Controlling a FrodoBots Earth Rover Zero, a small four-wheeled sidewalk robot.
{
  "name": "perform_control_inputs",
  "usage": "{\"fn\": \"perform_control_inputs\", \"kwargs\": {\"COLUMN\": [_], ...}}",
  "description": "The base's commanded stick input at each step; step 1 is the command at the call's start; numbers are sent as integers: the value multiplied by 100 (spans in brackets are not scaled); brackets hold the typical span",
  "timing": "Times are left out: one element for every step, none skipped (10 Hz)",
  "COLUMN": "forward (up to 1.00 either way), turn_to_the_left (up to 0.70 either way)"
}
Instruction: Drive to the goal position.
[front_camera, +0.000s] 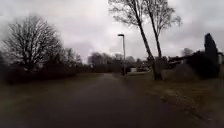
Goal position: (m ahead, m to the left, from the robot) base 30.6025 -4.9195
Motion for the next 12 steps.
{"fn": "perform_control_inputs", "kwargs": {"forward": [100, 100, 100, 100, 100, 100, 100, 100, 100, 100, 100, 100], "turn_to_the_left": [7, 0, 0, 0, 0, 0, 0, 0, 0, 0, 0, 0]}}
